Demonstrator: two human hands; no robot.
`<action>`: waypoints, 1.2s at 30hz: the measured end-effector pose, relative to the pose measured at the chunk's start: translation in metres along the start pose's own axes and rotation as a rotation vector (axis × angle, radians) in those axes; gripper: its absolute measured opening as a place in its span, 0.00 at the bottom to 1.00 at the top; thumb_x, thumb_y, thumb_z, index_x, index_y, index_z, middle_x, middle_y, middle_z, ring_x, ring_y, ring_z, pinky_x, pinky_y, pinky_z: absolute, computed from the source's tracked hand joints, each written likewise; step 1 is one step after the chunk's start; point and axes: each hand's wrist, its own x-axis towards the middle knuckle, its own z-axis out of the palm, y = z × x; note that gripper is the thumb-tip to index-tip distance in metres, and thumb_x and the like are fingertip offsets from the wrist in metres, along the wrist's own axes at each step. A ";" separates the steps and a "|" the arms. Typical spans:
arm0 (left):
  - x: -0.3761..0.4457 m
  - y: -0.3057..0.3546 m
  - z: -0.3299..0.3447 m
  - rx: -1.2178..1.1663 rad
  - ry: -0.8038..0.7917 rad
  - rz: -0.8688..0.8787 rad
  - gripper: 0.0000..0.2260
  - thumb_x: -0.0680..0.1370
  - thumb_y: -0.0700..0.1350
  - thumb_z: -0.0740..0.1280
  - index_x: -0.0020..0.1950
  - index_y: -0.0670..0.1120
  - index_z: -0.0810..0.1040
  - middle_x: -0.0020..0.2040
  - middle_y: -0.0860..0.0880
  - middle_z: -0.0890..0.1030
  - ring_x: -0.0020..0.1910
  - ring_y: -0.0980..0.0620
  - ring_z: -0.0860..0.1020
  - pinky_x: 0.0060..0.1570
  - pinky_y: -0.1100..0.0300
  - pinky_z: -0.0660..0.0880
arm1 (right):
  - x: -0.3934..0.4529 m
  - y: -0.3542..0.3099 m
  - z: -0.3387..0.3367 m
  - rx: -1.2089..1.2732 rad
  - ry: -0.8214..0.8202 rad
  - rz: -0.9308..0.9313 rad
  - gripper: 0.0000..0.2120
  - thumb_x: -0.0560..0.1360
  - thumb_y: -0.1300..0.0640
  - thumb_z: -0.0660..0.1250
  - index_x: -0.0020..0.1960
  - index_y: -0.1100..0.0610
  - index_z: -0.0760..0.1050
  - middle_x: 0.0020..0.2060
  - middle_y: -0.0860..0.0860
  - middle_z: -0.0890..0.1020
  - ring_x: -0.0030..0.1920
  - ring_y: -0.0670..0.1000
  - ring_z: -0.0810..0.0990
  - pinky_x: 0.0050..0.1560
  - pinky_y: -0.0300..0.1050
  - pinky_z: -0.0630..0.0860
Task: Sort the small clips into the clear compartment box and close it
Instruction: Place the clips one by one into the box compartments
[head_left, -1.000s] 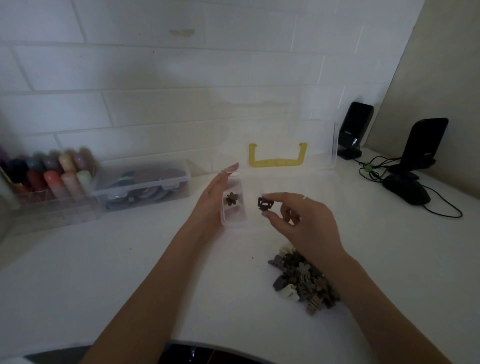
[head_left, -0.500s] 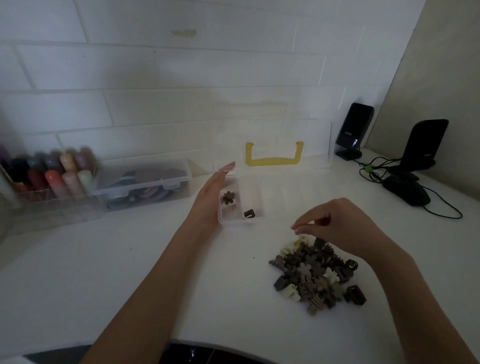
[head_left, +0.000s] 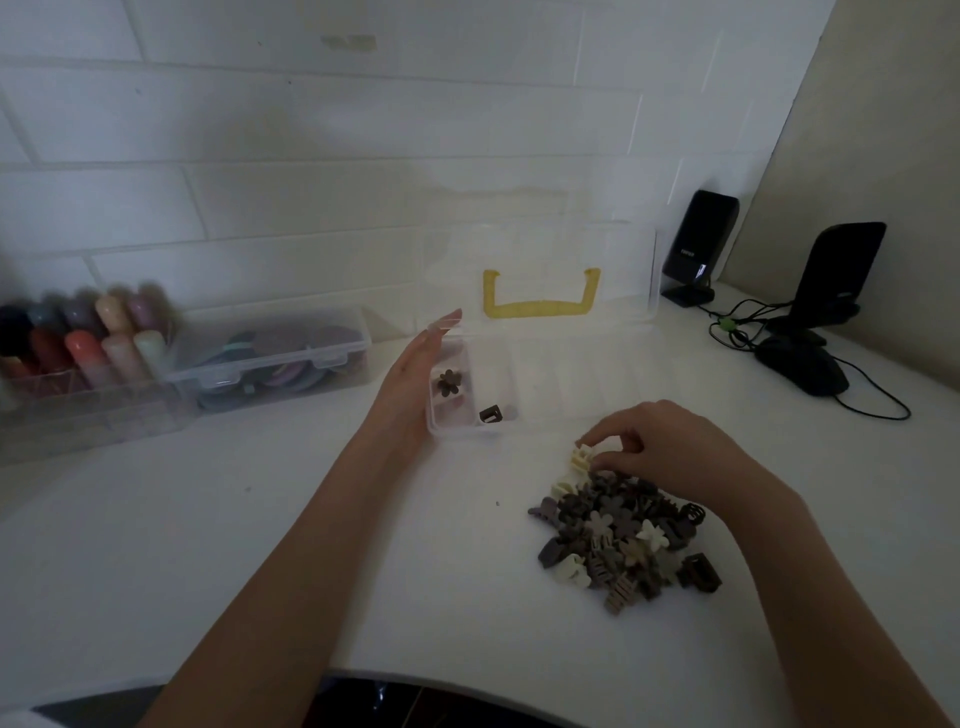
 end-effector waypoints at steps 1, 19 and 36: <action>-0.001 0.000 0.000 0.002 0.000 0.007 0.11 0.78 0.58 0.62 0.56 0.61 0.80 0.64 0.47 0.77 0.61 0.43 0.75 0.61 0.43 0.73 | 0.000 -0.002 0.001 0.005 0.006 -0.012 0.09 0.71 0.47 0.69 0.52 0.41 0.79 0.25 0.44 0.68 0.25 0.42 0.67 0.29 0.35 0.60; -0.009 0.001 0.008 0.001 0.006 0.048 0.10 0.80 0.54 0.60 0.56 0.61 0.80 0.61 0.48 0.78 0.59 0.43 0.78 0.56 0.49 0.77 | 0.003 -0.041 0.005 0.675 0.394 -0.235 0.10 0.69 0.59 0.73 0.49 0.50 0.81 0.44 0.41 0.83 0.40 0.46 0.80 0.33 0.43 0.75; -0.008 -0.002 0.008 -0.031 0.009 0.039 0.11 0.80 0.54 0.60 0.55 0.60 0.81 0.63 0.49 0.78 0.66 0.42 0.73 0.59 0.48 0.74 | -0.009 -0.024 -0.015 0.256 0.124 -0.256 0.08 0.71 0.61 0.71 0.45 0.49 0.83 0.37 0.40 0.82 0.38 0.38 0.79 0.39 0.30 0.73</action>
